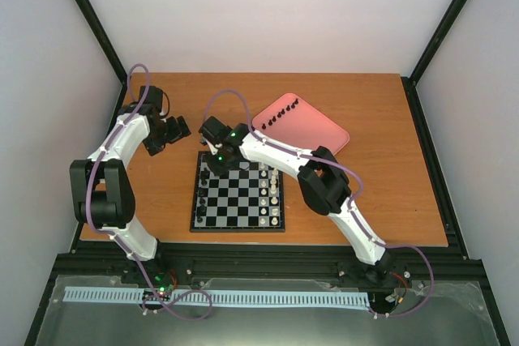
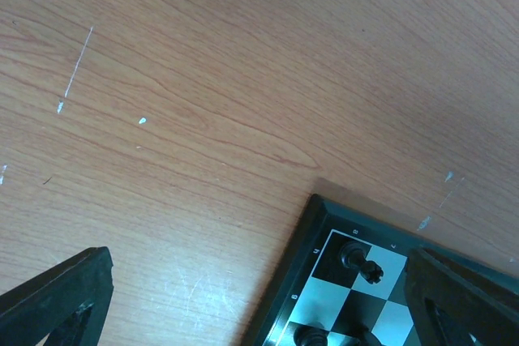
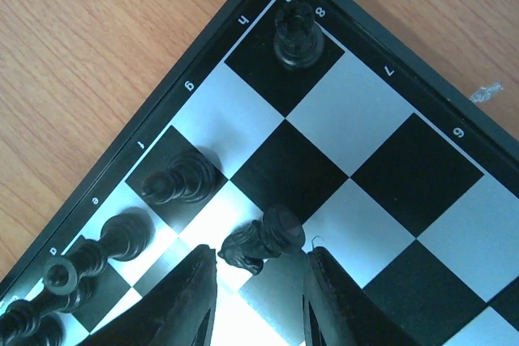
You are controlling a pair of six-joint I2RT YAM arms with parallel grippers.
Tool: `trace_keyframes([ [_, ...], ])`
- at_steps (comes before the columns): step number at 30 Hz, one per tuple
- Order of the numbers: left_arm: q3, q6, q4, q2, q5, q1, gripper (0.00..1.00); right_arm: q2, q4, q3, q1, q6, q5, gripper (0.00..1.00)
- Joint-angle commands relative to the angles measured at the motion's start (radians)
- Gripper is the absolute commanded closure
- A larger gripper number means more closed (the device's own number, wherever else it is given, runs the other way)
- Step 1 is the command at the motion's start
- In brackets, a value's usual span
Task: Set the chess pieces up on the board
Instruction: Pick up the chess piece from the chessboard.
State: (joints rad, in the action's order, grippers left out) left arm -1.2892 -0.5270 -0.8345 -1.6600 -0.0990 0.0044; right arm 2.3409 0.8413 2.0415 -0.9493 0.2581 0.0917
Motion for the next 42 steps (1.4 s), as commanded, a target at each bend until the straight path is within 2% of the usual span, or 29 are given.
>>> trace_keyframes([
  [1, -0.006, 0.008, -0.002, 0.030, -0.009, -0.002, 0.00, 0.037, 0.012, 0.051, 0.004, -0.008, 0.014, 0.65],
  [23, -0.009, 0.008, -0.002, 0.021, 0.001, -0.003, 0.00, 0.107, 0.021, 0.124, 0.046, -0.046, 0.034, 0.70],
  [28, -0.016, 0.005, -0.003, 0.018, 0.002, -0.003, 0.00, 0.110, 0.016, 0.125, 0.048, -0.053, 0.049, 0.71],
  [32, -0.024, 0.005, -0.006, 0.013, 0.001, -0.003, 0.00, 0.110, 0.022, 0.123, 0.050, -0.054, 0.073, 0.76],
  [42, -0.018, 0.007, -0.008, 0.019, 0.002, -0.003, 0.00, 0.110, 0.026, 0.102, 0.050, -0.051, 0.062, 0.77],
])
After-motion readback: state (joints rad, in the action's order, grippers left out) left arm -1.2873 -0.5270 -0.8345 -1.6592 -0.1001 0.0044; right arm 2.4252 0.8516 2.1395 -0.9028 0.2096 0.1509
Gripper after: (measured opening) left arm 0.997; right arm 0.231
